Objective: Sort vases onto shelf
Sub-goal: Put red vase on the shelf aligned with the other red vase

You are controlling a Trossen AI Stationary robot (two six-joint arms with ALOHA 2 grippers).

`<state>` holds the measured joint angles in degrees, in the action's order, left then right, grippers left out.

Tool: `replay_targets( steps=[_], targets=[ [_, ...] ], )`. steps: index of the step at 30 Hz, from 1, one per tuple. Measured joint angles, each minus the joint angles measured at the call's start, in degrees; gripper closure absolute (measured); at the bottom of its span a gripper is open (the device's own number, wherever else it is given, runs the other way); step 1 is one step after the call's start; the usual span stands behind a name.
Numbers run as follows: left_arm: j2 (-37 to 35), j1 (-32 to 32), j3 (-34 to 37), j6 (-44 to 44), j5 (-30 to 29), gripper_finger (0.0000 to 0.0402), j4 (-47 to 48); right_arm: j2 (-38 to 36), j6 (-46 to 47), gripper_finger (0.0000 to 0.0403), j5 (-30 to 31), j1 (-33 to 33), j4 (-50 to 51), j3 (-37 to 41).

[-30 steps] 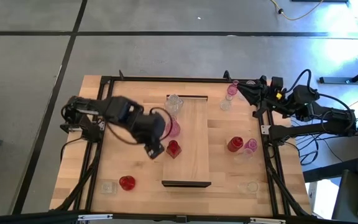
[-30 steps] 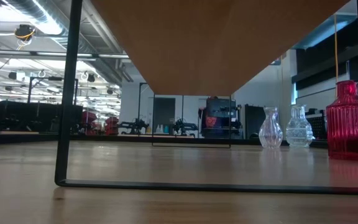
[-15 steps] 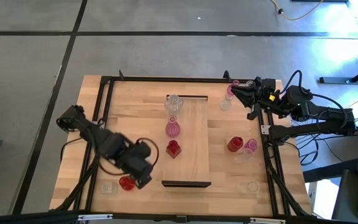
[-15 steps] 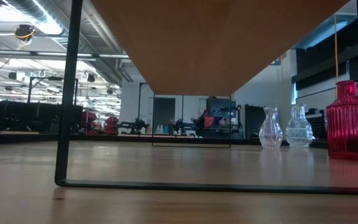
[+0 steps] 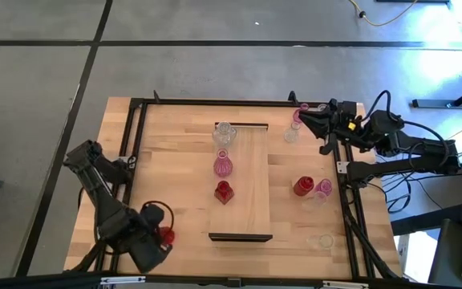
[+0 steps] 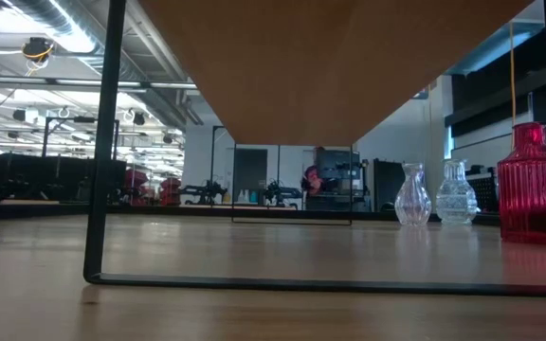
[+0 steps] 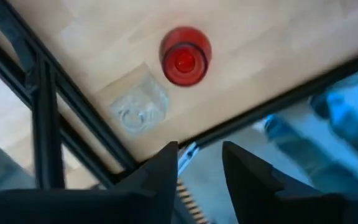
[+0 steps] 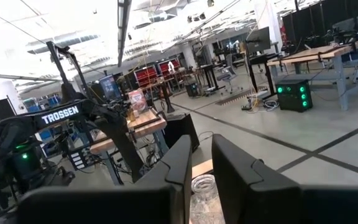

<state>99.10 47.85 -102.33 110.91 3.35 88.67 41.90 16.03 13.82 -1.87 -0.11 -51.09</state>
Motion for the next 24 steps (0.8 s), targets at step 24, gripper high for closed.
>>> replay_targets(
  steps=[24],
  targets=[
    [-14.79, 1.18, 40.92, 15.08, -4.96, 0.0310, -33.13, 2.09, 0.59, 0.0349, -2.99, -0.02, -4.55, -0.02]
  ],
)
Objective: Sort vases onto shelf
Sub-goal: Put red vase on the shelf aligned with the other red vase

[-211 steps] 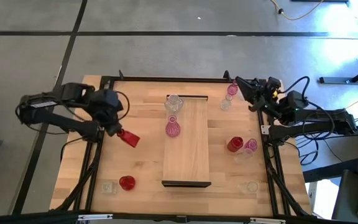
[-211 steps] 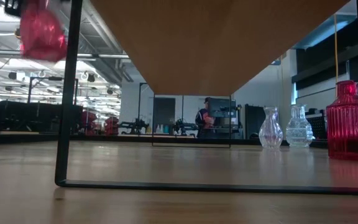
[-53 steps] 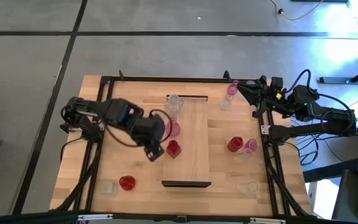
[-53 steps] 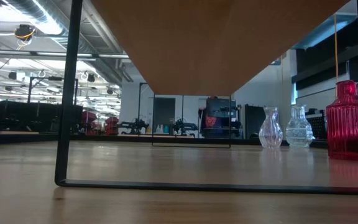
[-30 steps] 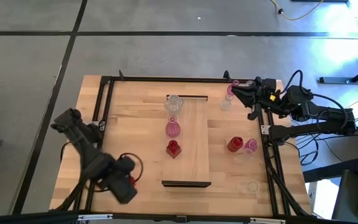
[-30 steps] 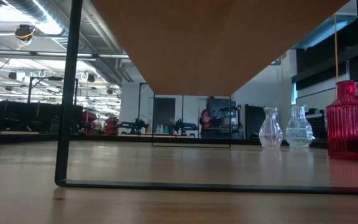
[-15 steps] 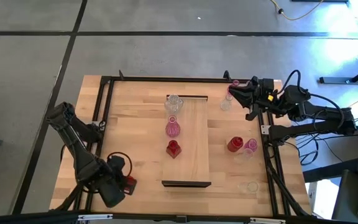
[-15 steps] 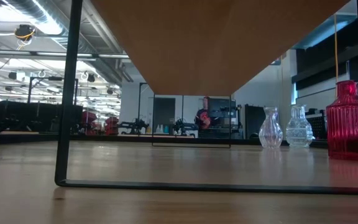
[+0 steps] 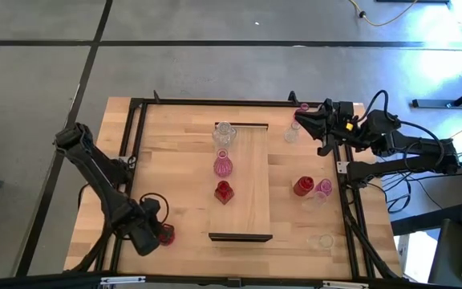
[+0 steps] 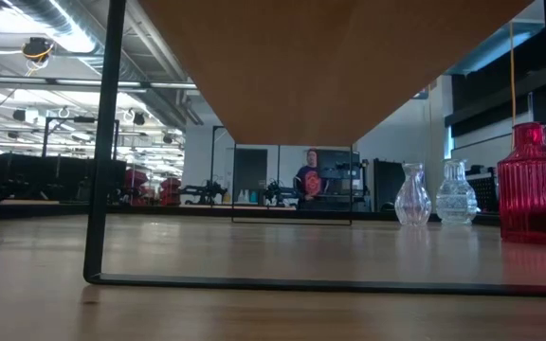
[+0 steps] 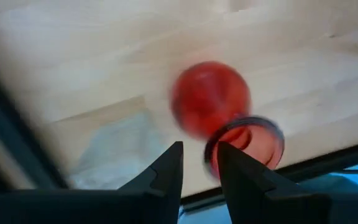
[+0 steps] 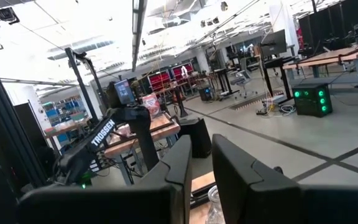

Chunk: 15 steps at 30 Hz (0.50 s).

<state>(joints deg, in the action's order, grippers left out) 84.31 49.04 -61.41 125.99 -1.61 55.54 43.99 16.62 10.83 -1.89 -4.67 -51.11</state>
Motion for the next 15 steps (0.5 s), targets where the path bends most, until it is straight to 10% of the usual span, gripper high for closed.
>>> replay_targets(
  steps=[15],
  targets=[
    [-1.92, -0.28, 9.56, -2.07, -4.94, 0.0360, -18.82, 0.04, 2.92, 0.0349, 1.57, 0.00, -1.95, 0.00]
  ],
)
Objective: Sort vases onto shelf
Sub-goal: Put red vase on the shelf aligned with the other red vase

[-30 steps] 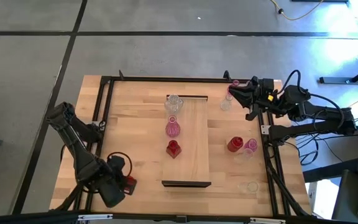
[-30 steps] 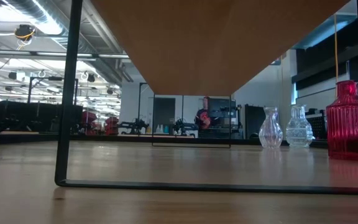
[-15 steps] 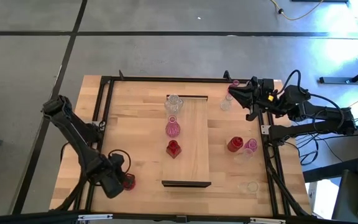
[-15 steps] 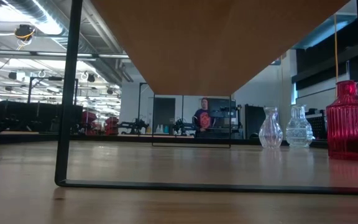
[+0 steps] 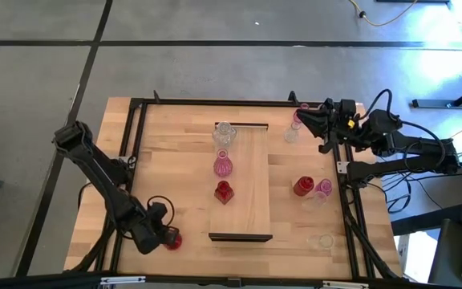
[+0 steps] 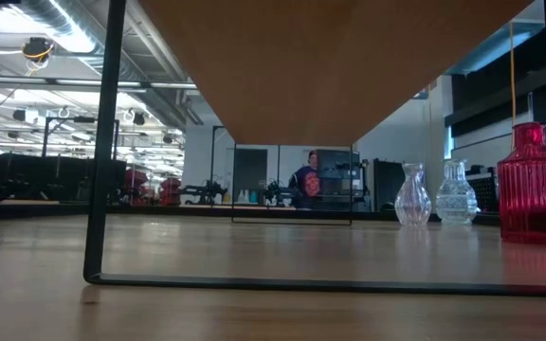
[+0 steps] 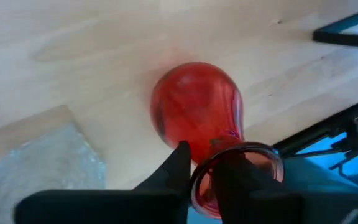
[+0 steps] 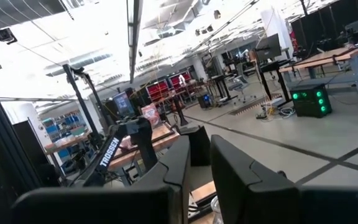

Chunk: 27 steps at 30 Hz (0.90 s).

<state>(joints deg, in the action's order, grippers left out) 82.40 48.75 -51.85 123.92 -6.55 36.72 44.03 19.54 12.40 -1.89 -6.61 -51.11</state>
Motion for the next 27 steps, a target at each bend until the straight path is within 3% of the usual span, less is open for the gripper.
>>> replay_targets(
  steps=[7, 11, 19, 27],
  targets=[
    [-7.15, -0.05, 0.03, -1.49, -3.31, 0.0373, 1.46, 1.09, 0.47, 0.0349, -1.72, 0.00, -0.60, 0.00],
    [-10.94, -0.42, -4.27, -3.23, -4.91, 0.0373, 7.51, 2.87, 0.38, 0.0349, -5.37, 0.00, -3.16, 0.00],
    [-11.49, -6.64, -26.86, -16.04, -4.67, 0.0373, 30.20, 11.79, -0.47, 0.0341, -18.97, 0.09, -3.58, -5.62],
    [-4.84, -19.90, -49.20, -36.04, -1.81, 0.0373, 46.63, 26.12, -7.81, 0.0240, -28.09, 0.09, 14.10, -24.84]
  ],
)
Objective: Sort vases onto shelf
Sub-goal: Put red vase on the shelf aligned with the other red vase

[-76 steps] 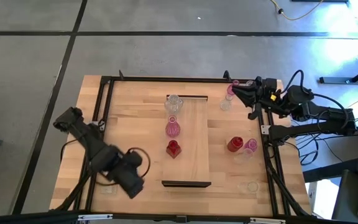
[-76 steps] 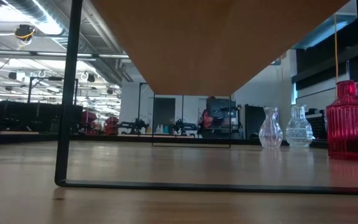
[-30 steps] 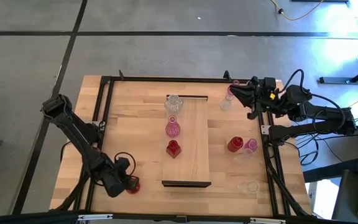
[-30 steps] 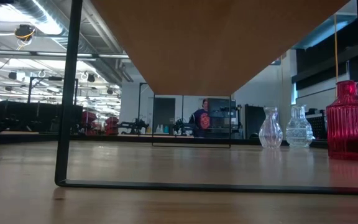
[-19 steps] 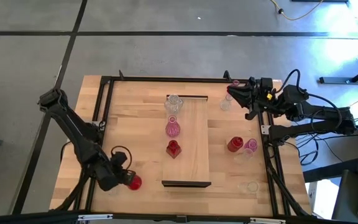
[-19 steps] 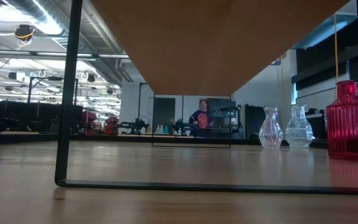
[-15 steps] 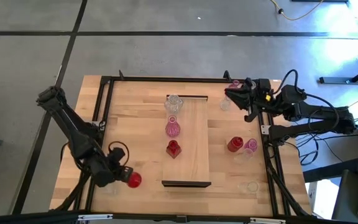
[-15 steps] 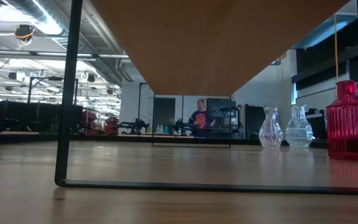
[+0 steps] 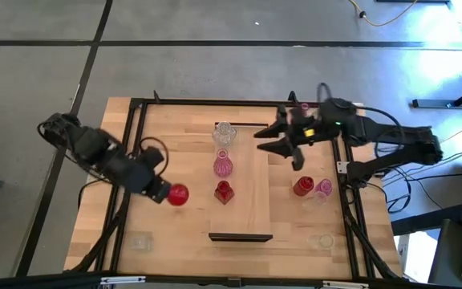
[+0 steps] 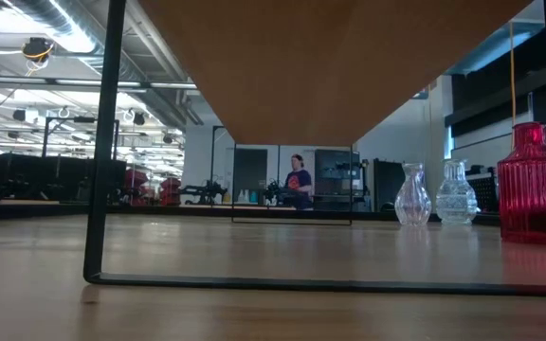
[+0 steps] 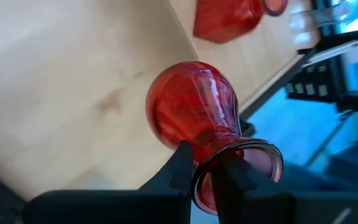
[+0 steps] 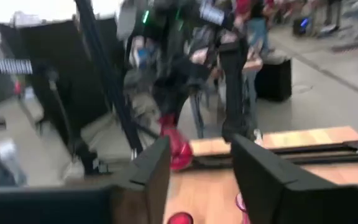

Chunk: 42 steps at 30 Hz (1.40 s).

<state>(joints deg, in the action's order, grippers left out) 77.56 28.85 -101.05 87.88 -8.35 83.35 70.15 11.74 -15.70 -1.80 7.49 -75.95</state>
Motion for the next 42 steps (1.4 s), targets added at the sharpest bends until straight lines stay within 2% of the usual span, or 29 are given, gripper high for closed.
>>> replay_targets(
  steps=[4, 9, 16, 20, 28, 36, 42],
  targets=[
    [5.06, -6.14, -8.01, -9.72, 3.55, 0.0373, 4.18, 6.73, -5.40, 0.0208, -3.38, 0.00, 7.89, -9.75],
    [10.29, -11.71, -16.13, -19.82, 5.89, 0.0373, 4.77, 12.59, -9.73, 0.0199, -4.52, -0.02, 11.74, -17.60],
    [15.19, -16.57, -25.77, -27.81, 6.38, 0.0374, 6.91, 16.67, -10.51, 0.0199, -9.00, 0.07, 12.53, -20.39],
    [17.08, -18.72, -29.81, -30.98, 5.66, 0.0374, 6.75, 18.18, -10.21, 0.0198, -9.20, 1.39, 12.23, -20.39],
    [20.38, -21.66, -31.77, -35.07, 7.84, 0.0374, 5.48, 21.19, -9.56, 0.0198, -5.97, 2.75, 9.34, -20.39],
    [20.63, -22.11, -31.81, -36.07, 8.24, 0.0374, 0.20, 23.67, -7.28, 0.0198, -5.77, 2.54, 8.52, -20.43],
    [21.05, -22.08, -31.83, -36.10, 8.05, 0.0374, -0.16, 24.71, -5.54, 0.0165, -5.97, 2.60, 7.26, -20.43]
  ],
)
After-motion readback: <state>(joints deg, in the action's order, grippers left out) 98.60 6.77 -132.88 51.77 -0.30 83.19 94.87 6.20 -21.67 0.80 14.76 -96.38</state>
